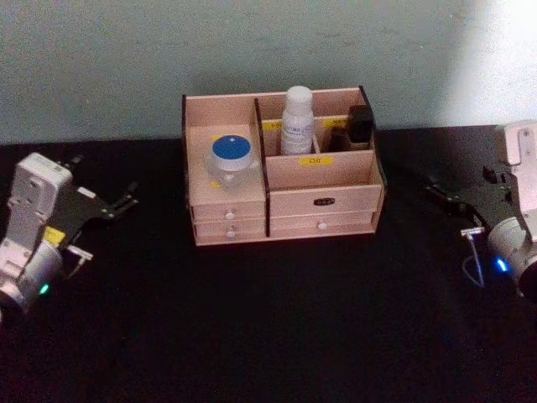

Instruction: Pick up the facial cleanser and watermelon frost from the table and place them into the tiered storage box.

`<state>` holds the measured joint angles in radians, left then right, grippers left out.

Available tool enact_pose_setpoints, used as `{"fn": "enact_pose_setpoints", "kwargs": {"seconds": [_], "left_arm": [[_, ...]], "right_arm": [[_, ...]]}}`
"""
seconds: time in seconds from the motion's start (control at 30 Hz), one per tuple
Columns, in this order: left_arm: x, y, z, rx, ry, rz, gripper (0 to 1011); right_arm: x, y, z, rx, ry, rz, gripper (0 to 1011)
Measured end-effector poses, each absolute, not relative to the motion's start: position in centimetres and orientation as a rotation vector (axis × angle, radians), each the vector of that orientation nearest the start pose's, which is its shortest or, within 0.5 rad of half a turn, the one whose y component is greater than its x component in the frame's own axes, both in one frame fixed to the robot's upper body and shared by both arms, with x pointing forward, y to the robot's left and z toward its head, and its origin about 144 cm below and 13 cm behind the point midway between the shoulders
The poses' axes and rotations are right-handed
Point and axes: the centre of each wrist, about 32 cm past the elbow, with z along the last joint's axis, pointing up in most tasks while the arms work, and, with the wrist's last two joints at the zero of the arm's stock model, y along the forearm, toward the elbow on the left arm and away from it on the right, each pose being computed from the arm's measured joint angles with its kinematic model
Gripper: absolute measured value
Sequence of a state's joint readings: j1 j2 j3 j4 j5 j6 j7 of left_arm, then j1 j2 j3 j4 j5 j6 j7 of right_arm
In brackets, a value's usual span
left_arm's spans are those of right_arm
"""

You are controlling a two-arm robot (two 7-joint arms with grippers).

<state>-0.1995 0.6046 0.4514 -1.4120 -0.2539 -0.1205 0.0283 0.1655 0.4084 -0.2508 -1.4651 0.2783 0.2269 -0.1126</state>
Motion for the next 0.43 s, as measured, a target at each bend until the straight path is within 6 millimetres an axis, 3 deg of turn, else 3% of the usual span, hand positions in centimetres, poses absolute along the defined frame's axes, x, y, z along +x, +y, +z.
{"fn": "enact_pose_setpoints", "kwargs": {"seconds": [0.43], "left_arm": [[48.86, 30.97, 113.98, 0.304, -0.285, 1.248, 1001]], "right_arm": [[49.63, -28.63, 116.01, -0.326, 0.028, -1.498, 1002]]}}
